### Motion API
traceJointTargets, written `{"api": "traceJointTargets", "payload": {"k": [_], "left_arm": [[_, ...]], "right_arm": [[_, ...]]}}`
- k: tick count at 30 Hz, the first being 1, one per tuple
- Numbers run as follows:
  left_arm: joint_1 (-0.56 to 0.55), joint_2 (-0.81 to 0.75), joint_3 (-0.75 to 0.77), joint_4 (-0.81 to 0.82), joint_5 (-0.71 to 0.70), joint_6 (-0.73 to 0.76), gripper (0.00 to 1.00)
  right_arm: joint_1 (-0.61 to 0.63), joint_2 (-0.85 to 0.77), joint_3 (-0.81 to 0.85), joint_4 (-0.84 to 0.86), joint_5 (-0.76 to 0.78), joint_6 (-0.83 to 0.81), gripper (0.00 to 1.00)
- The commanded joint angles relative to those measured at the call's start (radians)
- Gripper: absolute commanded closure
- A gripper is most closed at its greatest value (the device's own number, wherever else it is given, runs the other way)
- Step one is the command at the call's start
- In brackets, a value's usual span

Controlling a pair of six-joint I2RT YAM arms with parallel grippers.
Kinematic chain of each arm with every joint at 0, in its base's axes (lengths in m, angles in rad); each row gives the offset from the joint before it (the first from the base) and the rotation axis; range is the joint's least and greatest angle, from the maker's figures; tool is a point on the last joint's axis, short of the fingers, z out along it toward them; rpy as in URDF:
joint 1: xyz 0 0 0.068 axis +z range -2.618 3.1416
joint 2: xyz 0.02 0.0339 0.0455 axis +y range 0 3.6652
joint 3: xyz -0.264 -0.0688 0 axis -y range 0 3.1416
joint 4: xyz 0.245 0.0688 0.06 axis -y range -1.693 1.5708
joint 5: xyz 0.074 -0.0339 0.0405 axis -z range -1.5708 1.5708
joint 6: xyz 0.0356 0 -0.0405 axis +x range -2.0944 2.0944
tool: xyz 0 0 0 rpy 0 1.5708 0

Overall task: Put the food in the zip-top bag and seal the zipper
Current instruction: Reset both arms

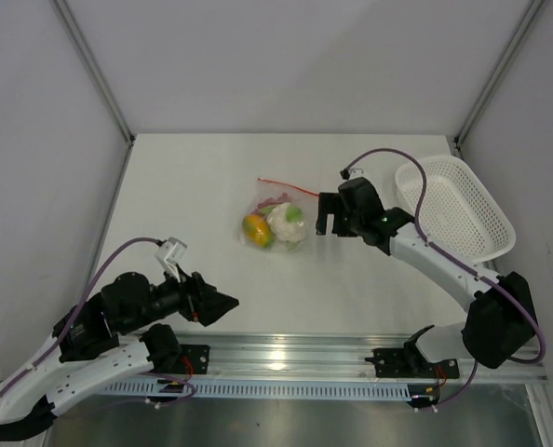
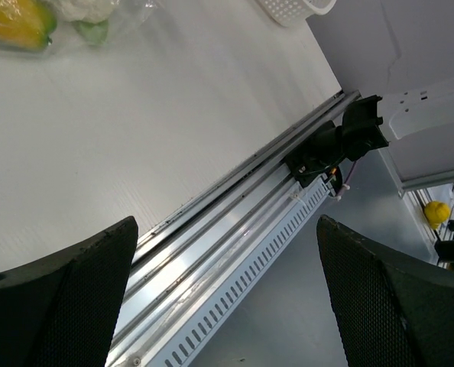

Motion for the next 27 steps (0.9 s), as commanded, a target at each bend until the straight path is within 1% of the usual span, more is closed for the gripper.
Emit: {"api": "traceJointTargets", "payload": {"k": [1,6,7,8,10,13,14,15,17,22,25,26,27], "left_arm": [[0.005,0.056,-0.012,0.018,0.028,-0.076,0.0],[0.005,0.128,-0.047,0.073,0.03,-0.122,0.0],[0.005,0.135,-0.056,0.099,0.014,-0.135,0.0],[0.005,0.139,-0.085,0.116,0.004,-0.16,0.01],[0.005,0.151,-0.102,0.159,-0.009,-0.176,0.01],[0.014,0.165,-0.141,0.245,-0.032,-0.217,0.0],[0.017,0.168,-0.138,0.253,-0.032,-0.222,0.01],[0.021,0.176,-0.135,0.262,-0.029,-0.225,0.01],[0.028,0.188,-0.113,0.27,-0.027,-0.224,0.0],[0.047,0.204,-0.092,0.264,-0.056,-0.193,0.01],[0.051,0.181,-0.127,0.285,-0.035,-0.178,0.0],[0.051,0.15,-0.154,0.299,-0.024,-0.178,0.0],[0.052,0.129,-0.168,0.337,0.017,-0.178,0.0]], "right_arm": [[0.051,-0.082,-0.069,-0.058,0.108,0.093,0.01],[0.178,-0.213,-0.164,-0.153,0.212,0.231,0.01],[0.199,-0.23,-0.174,-0.173,0.255,0.255,0.0],[0.238,-0.246,-0.181,-0.192,0.275,0.315,0.01],[0.275,-0.291,-0.195,-0.255,0.324,0.366,0.0],[0.347,-0.348,-0.217,-0.336,0.375,0.467,0.01],[0.361,-0.362,-0.221,-0.357,0.384,0.467,0.01],[0.38,-0.375,-0.228,-0.377,0.389,0.504,0.0],[0.391,-0.421,-0.251,-0.417,0.389,0.525,0.01],[0.411,-0.524,-0.297,-0.426,0.36,0.544,0.01],[0.436,-0.615,-0.329,-0.423,0.358,0.544,0.01],[0.44,-0.665,-0.335,-0.418,0.358,0.545,0.01],[0.448,-0.696,-0.349,-0.403,0.352,0.541,0.01]]}}
